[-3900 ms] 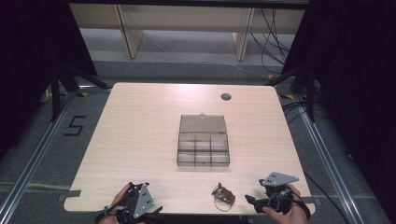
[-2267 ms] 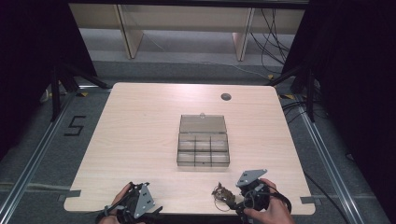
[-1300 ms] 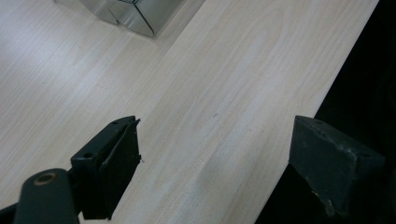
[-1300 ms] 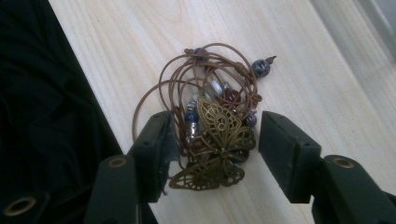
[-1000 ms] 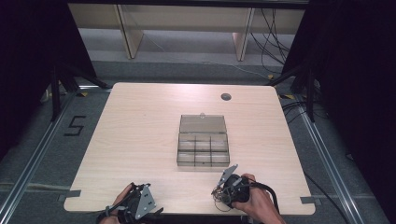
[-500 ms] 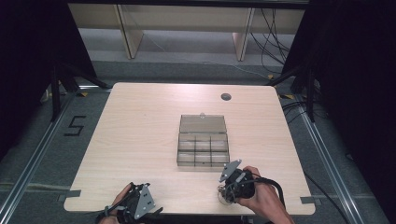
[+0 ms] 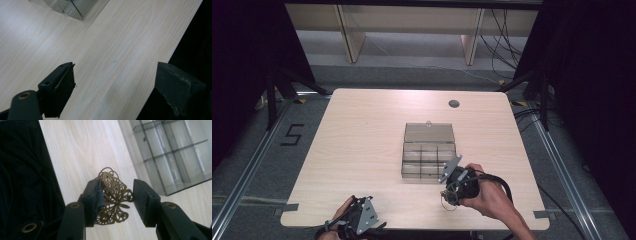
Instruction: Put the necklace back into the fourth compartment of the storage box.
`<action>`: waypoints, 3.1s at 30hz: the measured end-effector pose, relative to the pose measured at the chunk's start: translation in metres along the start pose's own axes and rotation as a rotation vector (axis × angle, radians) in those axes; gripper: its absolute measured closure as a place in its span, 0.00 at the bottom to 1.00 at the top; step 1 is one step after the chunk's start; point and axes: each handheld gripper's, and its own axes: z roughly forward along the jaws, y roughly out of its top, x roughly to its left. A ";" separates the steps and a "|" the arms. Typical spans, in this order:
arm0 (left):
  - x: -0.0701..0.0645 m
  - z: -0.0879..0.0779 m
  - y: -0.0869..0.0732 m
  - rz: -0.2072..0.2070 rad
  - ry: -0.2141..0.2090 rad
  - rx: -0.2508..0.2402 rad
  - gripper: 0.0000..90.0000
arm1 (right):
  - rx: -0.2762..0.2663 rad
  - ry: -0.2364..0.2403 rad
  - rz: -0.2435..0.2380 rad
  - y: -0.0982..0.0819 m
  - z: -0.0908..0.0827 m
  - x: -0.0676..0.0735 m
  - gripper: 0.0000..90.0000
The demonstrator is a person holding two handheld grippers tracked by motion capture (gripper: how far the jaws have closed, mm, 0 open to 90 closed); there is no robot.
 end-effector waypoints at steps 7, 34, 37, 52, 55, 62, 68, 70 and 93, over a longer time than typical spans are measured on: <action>-0.001 0.001 0.000 -0.001 0.005 0.001 0.17 | -0.007 0.021 0.006 0.026 -0.009 -0.009 0.65; 0.002 -0.001 0.000 -0.002 0.001 -0.001 0.17 | 0.055 0.017 0.009 0.112 -0.003 -0.052 0.65; 0.002 -0.001 0.000 -0.006 -0.001 -0.008 0.17 | 0.062 0.019 0.026 0.120 0.002 -0.058 0.65; 0.002 -0.002 0.000 -0.007 0.001 -0.011 0.17 | 0.111 0.034 0.049 0.141 0.039 -0.075 0.65; 0.002 -0.002 0.000 -0.007 0.000 -0.007 0.17 | 0.119 0.037 0.046 0.141 0.048 -0.078 0.65; 0.001 -0.001 0.000 -0.004 -0.006 -0.005 0.17 | 0.130 0.025 0.066 0.142 0.060 -0.085 0.65; 0.001 -0.002 0.000 -0.003 -0.004 -0.006 0.17 | 0.145 0.013 0.079 0.144 0.067 -0.088 0.65; 0.001 -0.002 0.000 -0.003 -0.002 -0.007 0.17 | 0.150 0.018 0.064 0.144 0.070 -0.088 0.65; -0.001 -0.002 0.000 -0.001 0.002 -0.005 0.17 | 0.196 0.095 0.129 0.140 0.106 -0.083 0.64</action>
